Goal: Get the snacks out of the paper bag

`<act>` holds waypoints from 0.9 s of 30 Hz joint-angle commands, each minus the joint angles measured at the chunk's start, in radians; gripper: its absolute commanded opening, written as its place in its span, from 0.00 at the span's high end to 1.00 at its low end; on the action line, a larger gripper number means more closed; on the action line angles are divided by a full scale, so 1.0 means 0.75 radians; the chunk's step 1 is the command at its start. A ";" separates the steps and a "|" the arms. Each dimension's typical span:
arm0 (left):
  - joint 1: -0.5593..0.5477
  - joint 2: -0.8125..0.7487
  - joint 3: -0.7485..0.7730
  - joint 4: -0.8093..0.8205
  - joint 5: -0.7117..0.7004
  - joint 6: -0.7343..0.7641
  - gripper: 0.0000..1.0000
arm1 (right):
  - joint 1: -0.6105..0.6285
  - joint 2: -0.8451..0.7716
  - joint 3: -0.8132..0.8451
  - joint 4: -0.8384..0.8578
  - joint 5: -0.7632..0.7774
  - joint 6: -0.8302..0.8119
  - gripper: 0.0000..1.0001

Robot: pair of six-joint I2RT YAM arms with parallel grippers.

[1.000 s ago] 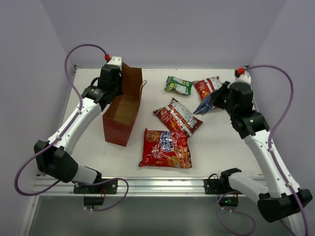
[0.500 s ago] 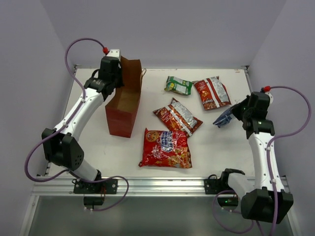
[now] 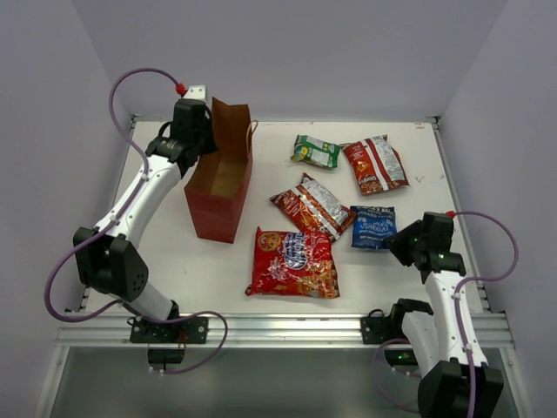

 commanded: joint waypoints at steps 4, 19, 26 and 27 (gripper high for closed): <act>0.011 -0.082 0.009 0.028 -0.014 -0.029 0.63 | 0.000 -0.140 0.086 -0.251 0.122 0.037 0.30; 0.011 -0.321 0.062 -0.150 -0.061 0.013 0.00 | 0.000 -0.071 0.693 -0.380 0.326 -0.358 0.01; 0.011 -0.562 0.050 -0.248 -0.065 0.056 0.00 | 0.036 -0.023 1.004 -0.360 0.320 -0.542 0.01; 0.011 -0.599 0.042 -0.248 -0.067 0.067 0.00 | 0.055 -0.017 1.071 -0.360 0.330 -0.558 0.01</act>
